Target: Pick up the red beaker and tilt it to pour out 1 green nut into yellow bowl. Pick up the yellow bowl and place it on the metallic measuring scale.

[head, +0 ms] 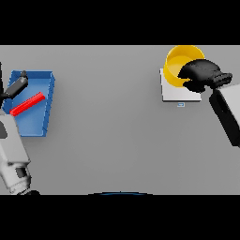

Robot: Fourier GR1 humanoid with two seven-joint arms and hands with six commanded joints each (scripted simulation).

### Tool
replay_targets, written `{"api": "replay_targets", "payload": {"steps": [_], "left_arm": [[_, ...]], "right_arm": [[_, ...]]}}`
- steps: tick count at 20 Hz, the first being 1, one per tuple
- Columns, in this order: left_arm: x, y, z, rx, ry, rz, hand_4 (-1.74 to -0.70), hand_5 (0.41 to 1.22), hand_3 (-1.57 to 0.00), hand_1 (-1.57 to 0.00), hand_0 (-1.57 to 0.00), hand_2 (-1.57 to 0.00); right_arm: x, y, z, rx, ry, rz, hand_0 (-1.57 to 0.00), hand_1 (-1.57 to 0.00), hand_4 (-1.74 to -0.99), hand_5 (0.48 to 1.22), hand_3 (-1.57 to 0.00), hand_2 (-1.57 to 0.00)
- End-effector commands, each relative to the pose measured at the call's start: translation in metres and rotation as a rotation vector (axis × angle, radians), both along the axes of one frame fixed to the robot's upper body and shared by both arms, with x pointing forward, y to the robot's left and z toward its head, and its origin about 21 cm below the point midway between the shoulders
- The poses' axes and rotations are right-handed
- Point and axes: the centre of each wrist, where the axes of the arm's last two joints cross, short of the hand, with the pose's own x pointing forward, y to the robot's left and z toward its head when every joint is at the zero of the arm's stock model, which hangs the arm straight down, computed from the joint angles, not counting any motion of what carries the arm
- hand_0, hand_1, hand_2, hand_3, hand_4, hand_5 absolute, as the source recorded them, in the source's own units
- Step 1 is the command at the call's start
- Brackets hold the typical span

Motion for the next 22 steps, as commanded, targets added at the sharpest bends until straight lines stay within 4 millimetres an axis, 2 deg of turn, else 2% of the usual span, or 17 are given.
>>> {"api": "replay_targets", "payload": {"steps": [1,5,8,11,13,14,15,17,18,20,22], "left_arm": [[0.000,0.001,0.001,0.003,0.001,0.003,-0.72,0.684,0.00,0.00,0.00,0.00],[0.000,-0.001,0.000,0.004,0.005,0.000,-0.72,0.681,0.00,0.00,0.00,0.00],[0.002,-0.002,-0.002,0.004,0.006,0.010,-0.72,0.676,0.00,0.00,0.00,0.00],[0.005,-0.005,0.000,0.006,0.001,0.008,-0.73,0.673,0.00,0.00,0.00,0.00],[0.005,-0.001,0.000,0.011,-0.003,0.007,-0.72,0.669,0.00,0.00,0.00,0.00],[0.005,-0.001,0.001,0.019,0.003,0.009,-0.72,0.668,0.00,0.00,0.00,0.00],[0.007,-0.003,0.003,0.016,-0.002,0.007,-0.72,0.667,0.00,0.00,0.00,0.00],[0.007,-0.006,0.001,0.015,0.003,-0.002,-0.72,0.671,0.00,0.00,0.00,0.00],[0.008,-0.005,0.000,0.015,0.006,0.003,-0.72,0.671,0.00,0.00,0.00,0.00],[0.007,-0.002,0.001,0.014,0.004,0.001,-0.72,0.668,0.00,0.00,0.00,0.00],[0.008,-0.002,-0.001,0.014,0.002,0.007,-0.72,0.666,0.00,0.00,0.00,0.00]], "right_arm": [[0.003,-0.001,-0.003,-0.004,-0.004,-0.017,-1.57,-1.57,-1.741,1.221,-1.26,-1.46],[0.005,-0.015,-0.019,0.010,0.018,-0.058,-1.57,-1.57,-1.741,1.221,-1.36,-1.40],[0.005,-0.020,-0.032,0.024,0.031,-0.058,-1.57,-1.57,-1.741,1.221,-1.33,-1.38],[0.007,-0.018,-0.039,0.058,0.039,-0.045,-1.57,-1.57,-1.741,1.221,-1.40,-1.34],[0.008,-0.014,-0.043,0.060,0.049,-0.054,-1.50,-1.57,-1.741,1.221,-1.46,-1.33],[0.009,-0.014,-0.044,0.064,0.046,-0.053,-1.46,-1.57,-1.741,1.221,-1.45,-1.34],[0.009,-0.014,-0.042,0.064,0.042,-0.052,-1.45,-1.50,-1.734,1.221,-1.39,-1.38],[0.009,-0.014,-0.039,0.074,0.052,-0.064,-1.49,-1.48,-1.737,1.221,-1.10,-1.45],[0.008,-0.016,-0.040,0.076,0.056,-0.058,-1.44,-1.34,-1.688,1.221,-0.99,-1.29],[0.009,-0.017,-0.038,0.055,0.055,-0.062,-0.99,-0.88,-1.629,1.080,-0.80,-0.92],[0.009,-0.013,-0.039,0.013,0.069,-0.052,-0.63,-0.56,-1.593,0.987,-0.66,-0.66]]}}
